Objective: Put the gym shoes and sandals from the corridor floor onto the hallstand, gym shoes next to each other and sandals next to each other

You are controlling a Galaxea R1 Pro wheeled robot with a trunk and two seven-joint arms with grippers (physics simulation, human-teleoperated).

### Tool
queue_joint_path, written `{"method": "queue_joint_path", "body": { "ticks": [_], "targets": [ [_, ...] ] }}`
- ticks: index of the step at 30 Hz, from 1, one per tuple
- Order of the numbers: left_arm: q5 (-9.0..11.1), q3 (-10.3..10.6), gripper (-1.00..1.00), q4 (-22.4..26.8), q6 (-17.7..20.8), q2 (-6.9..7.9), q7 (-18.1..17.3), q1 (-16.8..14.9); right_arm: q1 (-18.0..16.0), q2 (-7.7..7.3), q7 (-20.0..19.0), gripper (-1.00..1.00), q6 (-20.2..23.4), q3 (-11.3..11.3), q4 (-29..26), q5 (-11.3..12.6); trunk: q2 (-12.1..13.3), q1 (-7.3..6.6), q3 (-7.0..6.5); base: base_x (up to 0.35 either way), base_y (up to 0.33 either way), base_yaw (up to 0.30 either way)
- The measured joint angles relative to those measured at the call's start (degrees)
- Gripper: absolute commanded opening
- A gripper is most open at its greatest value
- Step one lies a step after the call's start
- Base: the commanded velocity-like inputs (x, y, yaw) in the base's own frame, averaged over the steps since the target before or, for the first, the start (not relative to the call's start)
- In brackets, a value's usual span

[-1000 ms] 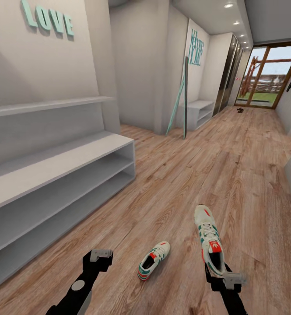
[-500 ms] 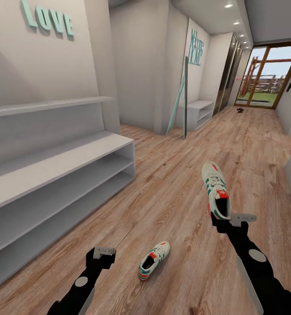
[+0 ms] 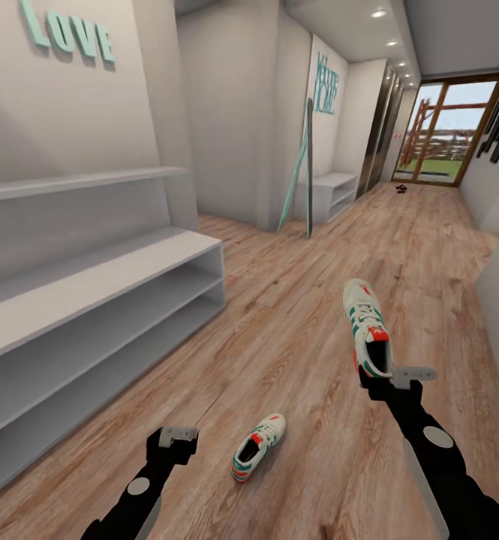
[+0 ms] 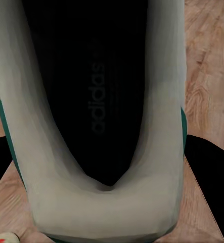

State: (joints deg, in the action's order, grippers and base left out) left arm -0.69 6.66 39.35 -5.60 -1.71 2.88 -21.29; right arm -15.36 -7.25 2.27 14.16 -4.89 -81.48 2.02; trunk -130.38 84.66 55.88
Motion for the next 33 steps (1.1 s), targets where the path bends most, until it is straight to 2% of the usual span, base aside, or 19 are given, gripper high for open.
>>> {"method": "queue_joint_path", "body": {
  "ticks": [5,16,33],
  "targets": [
    [0.02,0.03,1.0,0.12,0.06,0.06,0.04,0.11,0.0,-0.02,0.01,-1.0,-0.03,-0.11,0.14,-0.04,0.0,-0.01,-0.17,0.06,0.0,-0.265],
    [0.03,0.0,1.0,0.14,-0.03,-0.22,0.06,0.14,0.0,-0.08,0.06,-1.0,-0.05,-0.22,0.25,-0.11,0.0,-0.01,-0.22,0.235,-0.081,-0.293],
    [-0.5,0.14,1.0,0.15,0.06,0.41,-0.01,0.2,0.0,0.04,0.09,-1.0,0.04,-0.18,0.22,-0.04,0.0,0.0,-0.22,0.014,-0.007,-0.275]
  ]
}}
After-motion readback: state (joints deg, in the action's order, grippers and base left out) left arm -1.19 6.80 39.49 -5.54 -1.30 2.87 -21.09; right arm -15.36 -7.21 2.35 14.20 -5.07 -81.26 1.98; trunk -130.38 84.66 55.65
